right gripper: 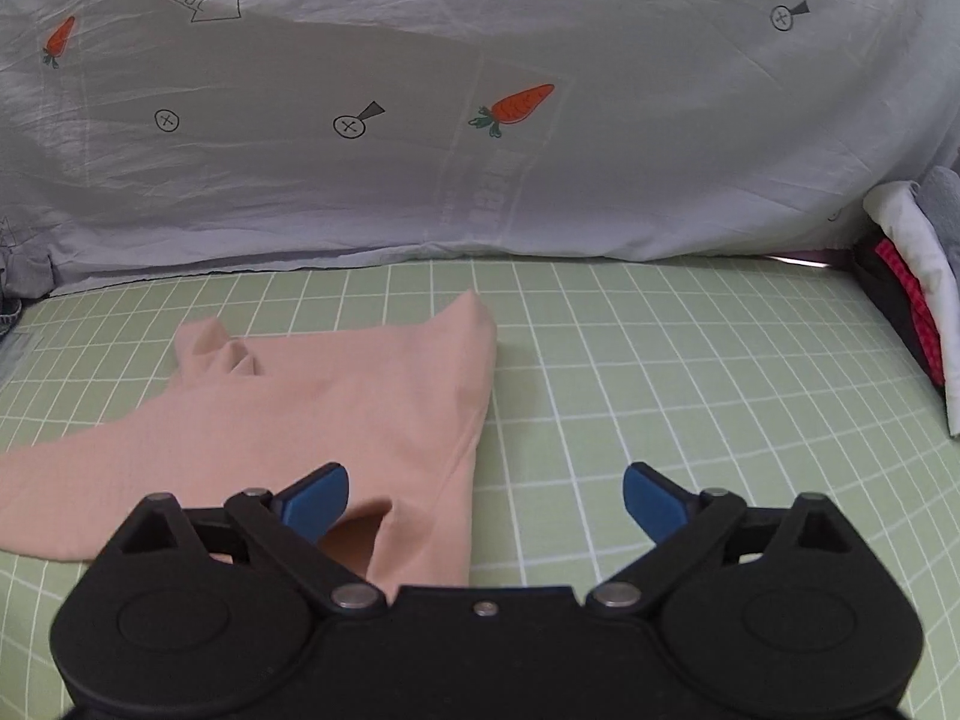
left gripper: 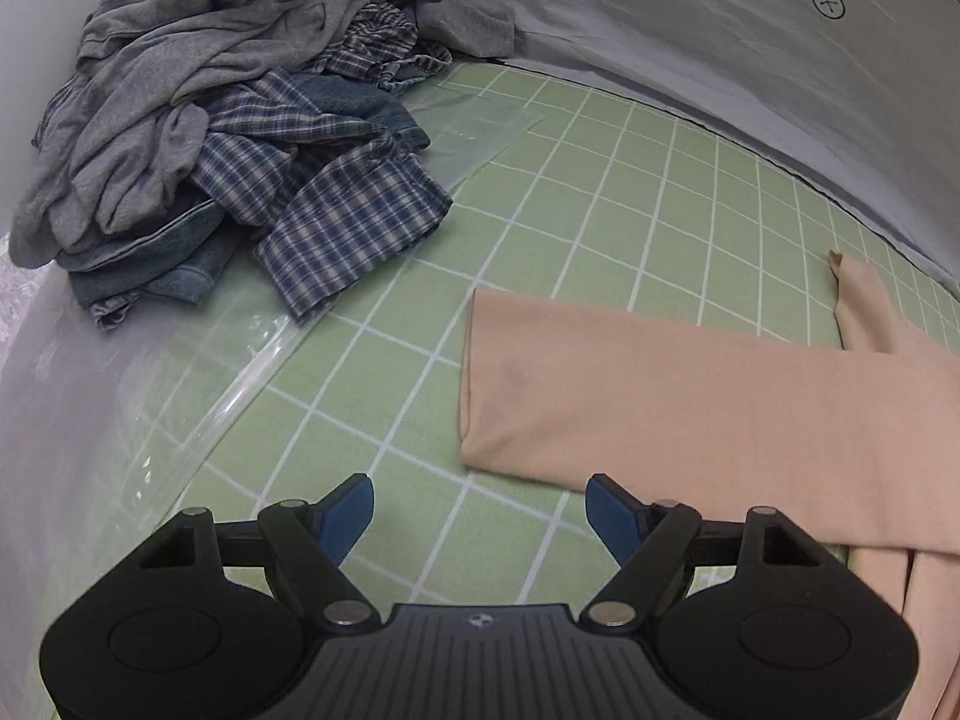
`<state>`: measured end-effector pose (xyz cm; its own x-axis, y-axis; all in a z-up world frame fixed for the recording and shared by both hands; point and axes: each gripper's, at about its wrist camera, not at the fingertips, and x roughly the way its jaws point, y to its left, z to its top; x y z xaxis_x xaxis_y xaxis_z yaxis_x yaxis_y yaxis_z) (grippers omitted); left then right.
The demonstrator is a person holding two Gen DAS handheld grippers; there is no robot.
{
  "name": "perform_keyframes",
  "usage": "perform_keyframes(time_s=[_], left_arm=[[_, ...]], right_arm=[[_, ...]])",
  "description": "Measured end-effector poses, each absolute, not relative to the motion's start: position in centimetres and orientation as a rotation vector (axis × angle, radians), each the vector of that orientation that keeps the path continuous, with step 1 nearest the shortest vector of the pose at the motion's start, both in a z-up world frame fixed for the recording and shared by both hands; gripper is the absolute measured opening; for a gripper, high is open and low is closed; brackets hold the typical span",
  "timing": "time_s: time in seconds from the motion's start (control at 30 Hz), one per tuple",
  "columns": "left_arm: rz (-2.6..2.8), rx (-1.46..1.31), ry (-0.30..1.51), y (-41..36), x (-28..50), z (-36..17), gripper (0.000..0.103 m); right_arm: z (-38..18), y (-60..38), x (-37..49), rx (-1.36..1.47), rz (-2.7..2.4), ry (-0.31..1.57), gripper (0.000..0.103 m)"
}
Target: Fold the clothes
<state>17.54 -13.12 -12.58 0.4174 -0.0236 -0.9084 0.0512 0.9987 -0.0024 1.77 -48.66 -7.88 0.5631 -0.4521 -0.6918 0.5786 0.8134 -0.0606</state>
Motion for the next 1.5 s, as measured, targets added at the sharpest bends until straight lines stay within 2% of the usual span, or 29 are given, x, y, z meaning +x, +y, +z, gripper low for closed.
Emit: perform_keyframes(time_s=[0.1, 0.17, 0.2, 0.27, 0.33, 0.53, 0.57, 0.6, 0.63, 0.67, 0.73, 0.77, 0.8, 0.83, 0.97, 1.23, 1.37, 1.4, 1.47, 1.5], left_arm=[[-0.012, 0.033, 1.130, -13.6, 19.3, -13.6, 0.078], [-0.014, 0.009, 1.113, -13.5, 19.7, -13.9, 0.078], [-0.017, 0.005, 1.103, -13.5, 19.7, -13.9, 0.078], [-0.022, 0.012, 1.086, -13.7, 19.7, -14.0, 0.078], [-0.025, 0.014, 1.072, -13.7, 19.5, -14.0, 0.078], [-0.026, 0.010, 1.047, -13.8, 19.1, -14.0, 0.076], [-0.028, 0.010, 1.045, -13.8, 19.1, -14.0, 0.075], [-0.035, 0.007, 1.038, -13.8, 19.1, -13.8, 0.069], [-0.043, 0.005, 1.032, -13.8, 19.1, -13.7, 0.056], [-0.050, 0.002, 1.025, -13.8, 19.0, -13.6, 0.050], [-0.065, -0.017, 1.019, -13.7, 19.0, -13.5, 0.022], [-0.072, -0.035, 1.020, -13.5, 19.1, -13.5, 0.018], [-0.080, -0.052, 1.021, -13.4, 19.1, -13.5, 0.007], [-0.087, -0.070, 1.022, -13.3, 19.1, -13.4, 0.006], [-0.100, -0.144, 1.007, -12.3, 18.9, -12.6, 0.005], [-0.132, -0.270, 0.844, -7.9, 16.3, -4.6, 0.005], [-0.067, -0.261, 0.808, -6.2, 15.8, -3.9, 0.005], [-0.038, -0.253, 0.812, -5.9, 15.9, -4.3, 0.005], [0.032, -0.232, 0.857, -5.0, 16.6, -5.9, 0.005], [0.038, -0.254, 0.884, -4.3, 16.7, -6.8, 0.005]], right_arm=[[-8.7, -49.2, 5.2, 0.133, -0.579, 0.755, 0.093], [-9.4, -49.3, 6.8, 0.091, -0.552, 0.772, 0.077], [-9.8, -49.4, 7.6, 0.070, -0.538, 0.781, 0.074], [-10.6, -49.5, 8.7, 0.046, -0.516, 0.805, 0.059], [-11.3, -49.7, 9.3, 0.041, -0.498, 0.825, 0.054], [-13.2, -50.5, 9.7, 0.107, -0.482, 0.881, 0.053], [-13.3, -50.7, 9.6, 0.122, -0.480, 0.878, 0.048], [-13.4, -50.8, 9.5, 0.137, -0.477, 0.874, 0.042], [-13.4, -51.0, 9.3, 0.152, -0.483, 0.870, 0.031], [-13.4, -51.2, 9.3, 0.158, -0.493, 0.866, 0.019], [-13.1, -51.7, 8.8, 0.183, -0.495, 0.848, 0.012], [-12.7, -51.8, 8.4, 0.199, -0.492, 0.830, 0.009], [-12.3, -51.9, 8.1, 0.213, -0.491, 0.811, 0.009], [-11.8, -52.0, 7.8, 0.226, -0.489, 0.792, 0.008], [-10.2, -51.7, 7.0, 0.248, -0.481, 0.731, 0.007], [-6.9, -49.6, 6.7, 0.211, -0.456, 0.649, 0.006], [-7.0, -48.7, 7.9, 0.209, -0.424, 0.648, 0.008], [-7.3, -48.4, 8.2, 0.205, -0.421, 0.653, 0.010], [-7.8, -48.1, 9.0, 0.200, -0.418, 0.675, 0.040], [-8.1, -48.3, 9.2, 0.222, -0.423, 0.687, 0.045]])
